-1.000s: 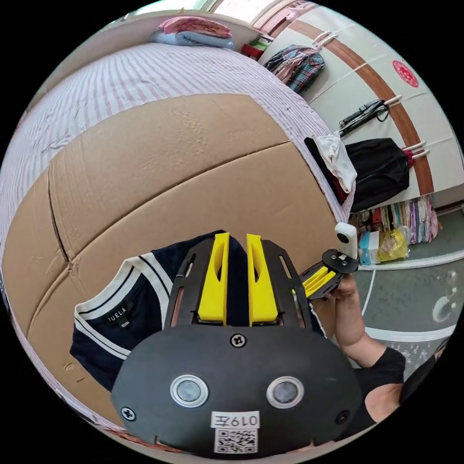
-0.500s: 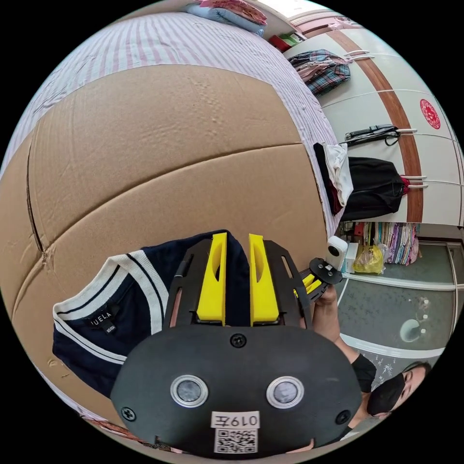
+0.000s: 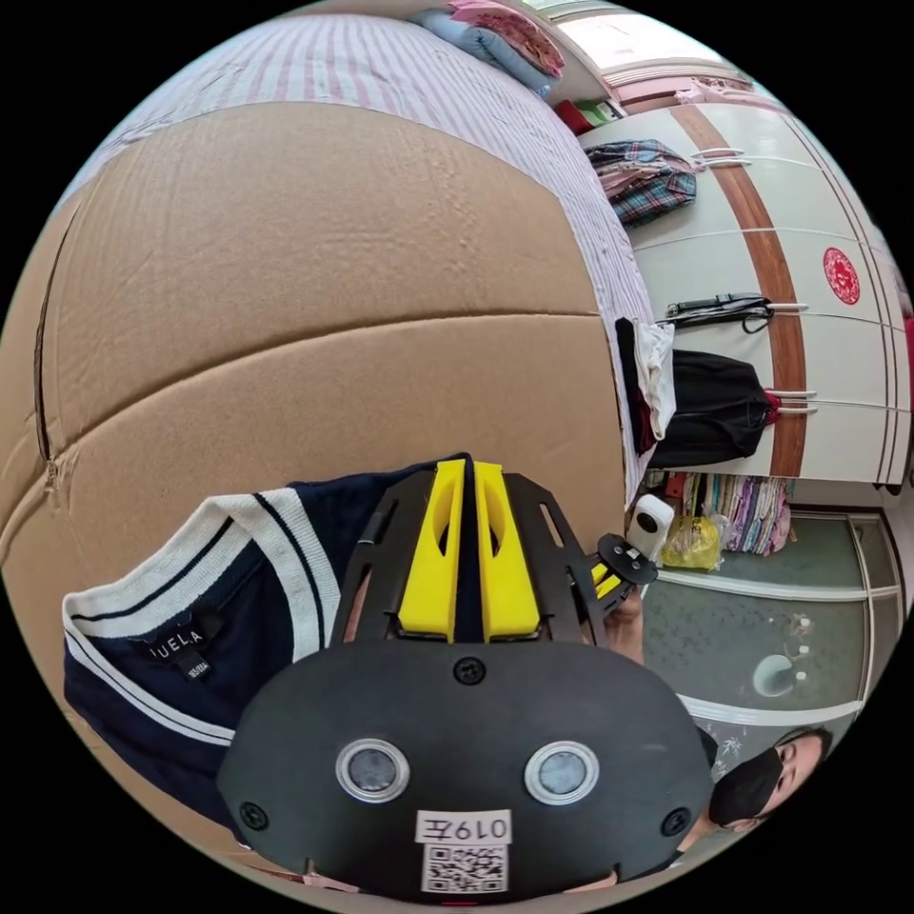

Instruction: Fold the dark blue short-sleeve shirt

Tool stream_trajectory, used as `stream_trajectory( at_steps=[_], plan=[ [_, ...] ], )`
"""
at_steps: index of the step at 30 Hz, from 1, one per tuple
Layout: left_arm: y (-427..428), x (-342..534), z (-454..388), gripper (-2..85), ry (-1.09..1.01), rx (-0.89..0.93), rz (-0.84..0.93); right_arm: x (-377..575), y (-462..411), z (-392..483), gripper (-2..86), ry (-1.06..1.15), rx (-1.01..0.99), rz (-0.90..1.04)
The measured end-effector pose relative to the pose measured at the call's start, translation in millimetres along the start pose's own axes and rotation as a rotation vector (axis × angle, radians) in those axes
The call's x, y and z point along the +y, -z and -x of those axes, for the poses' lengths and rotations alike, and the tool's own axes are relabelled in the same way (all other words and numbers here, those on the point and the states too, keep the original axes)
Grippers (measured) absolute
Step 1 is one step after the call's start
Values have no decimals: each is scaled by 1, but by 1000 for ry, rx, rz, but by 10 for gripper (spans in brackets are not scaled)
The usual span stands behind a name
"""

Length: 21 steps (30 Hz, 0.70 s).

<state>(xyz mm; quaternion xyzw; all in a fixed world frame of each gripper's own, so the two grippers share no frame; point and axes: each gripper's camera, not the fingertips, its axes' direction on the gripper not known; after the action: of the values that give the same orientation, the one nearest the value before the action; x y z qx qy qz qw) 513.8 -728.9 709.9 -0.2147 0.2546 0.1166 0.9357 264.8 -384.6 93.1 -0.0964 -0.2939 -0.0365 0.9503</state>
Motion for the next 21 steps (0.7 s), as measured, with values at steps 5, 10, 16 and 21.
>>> stream_trajectory(
  at_steps=[5,10,16,21],
  plan=[
    [11,7,5,12,5,32,-14,1,0,-1,-7,-3,-16,-3],
    [32,23,3,12,-52,83,-62,2,-1,-1,-6,-4,-22,-6],
    [31,68,-37,15,-258,-75,17,3,0,-3,-3,-10,-51,-11],
    [26,105,-47,18,-268,-167,-12,3,0,-1,-1,-8,-41,-13]
  ],
)
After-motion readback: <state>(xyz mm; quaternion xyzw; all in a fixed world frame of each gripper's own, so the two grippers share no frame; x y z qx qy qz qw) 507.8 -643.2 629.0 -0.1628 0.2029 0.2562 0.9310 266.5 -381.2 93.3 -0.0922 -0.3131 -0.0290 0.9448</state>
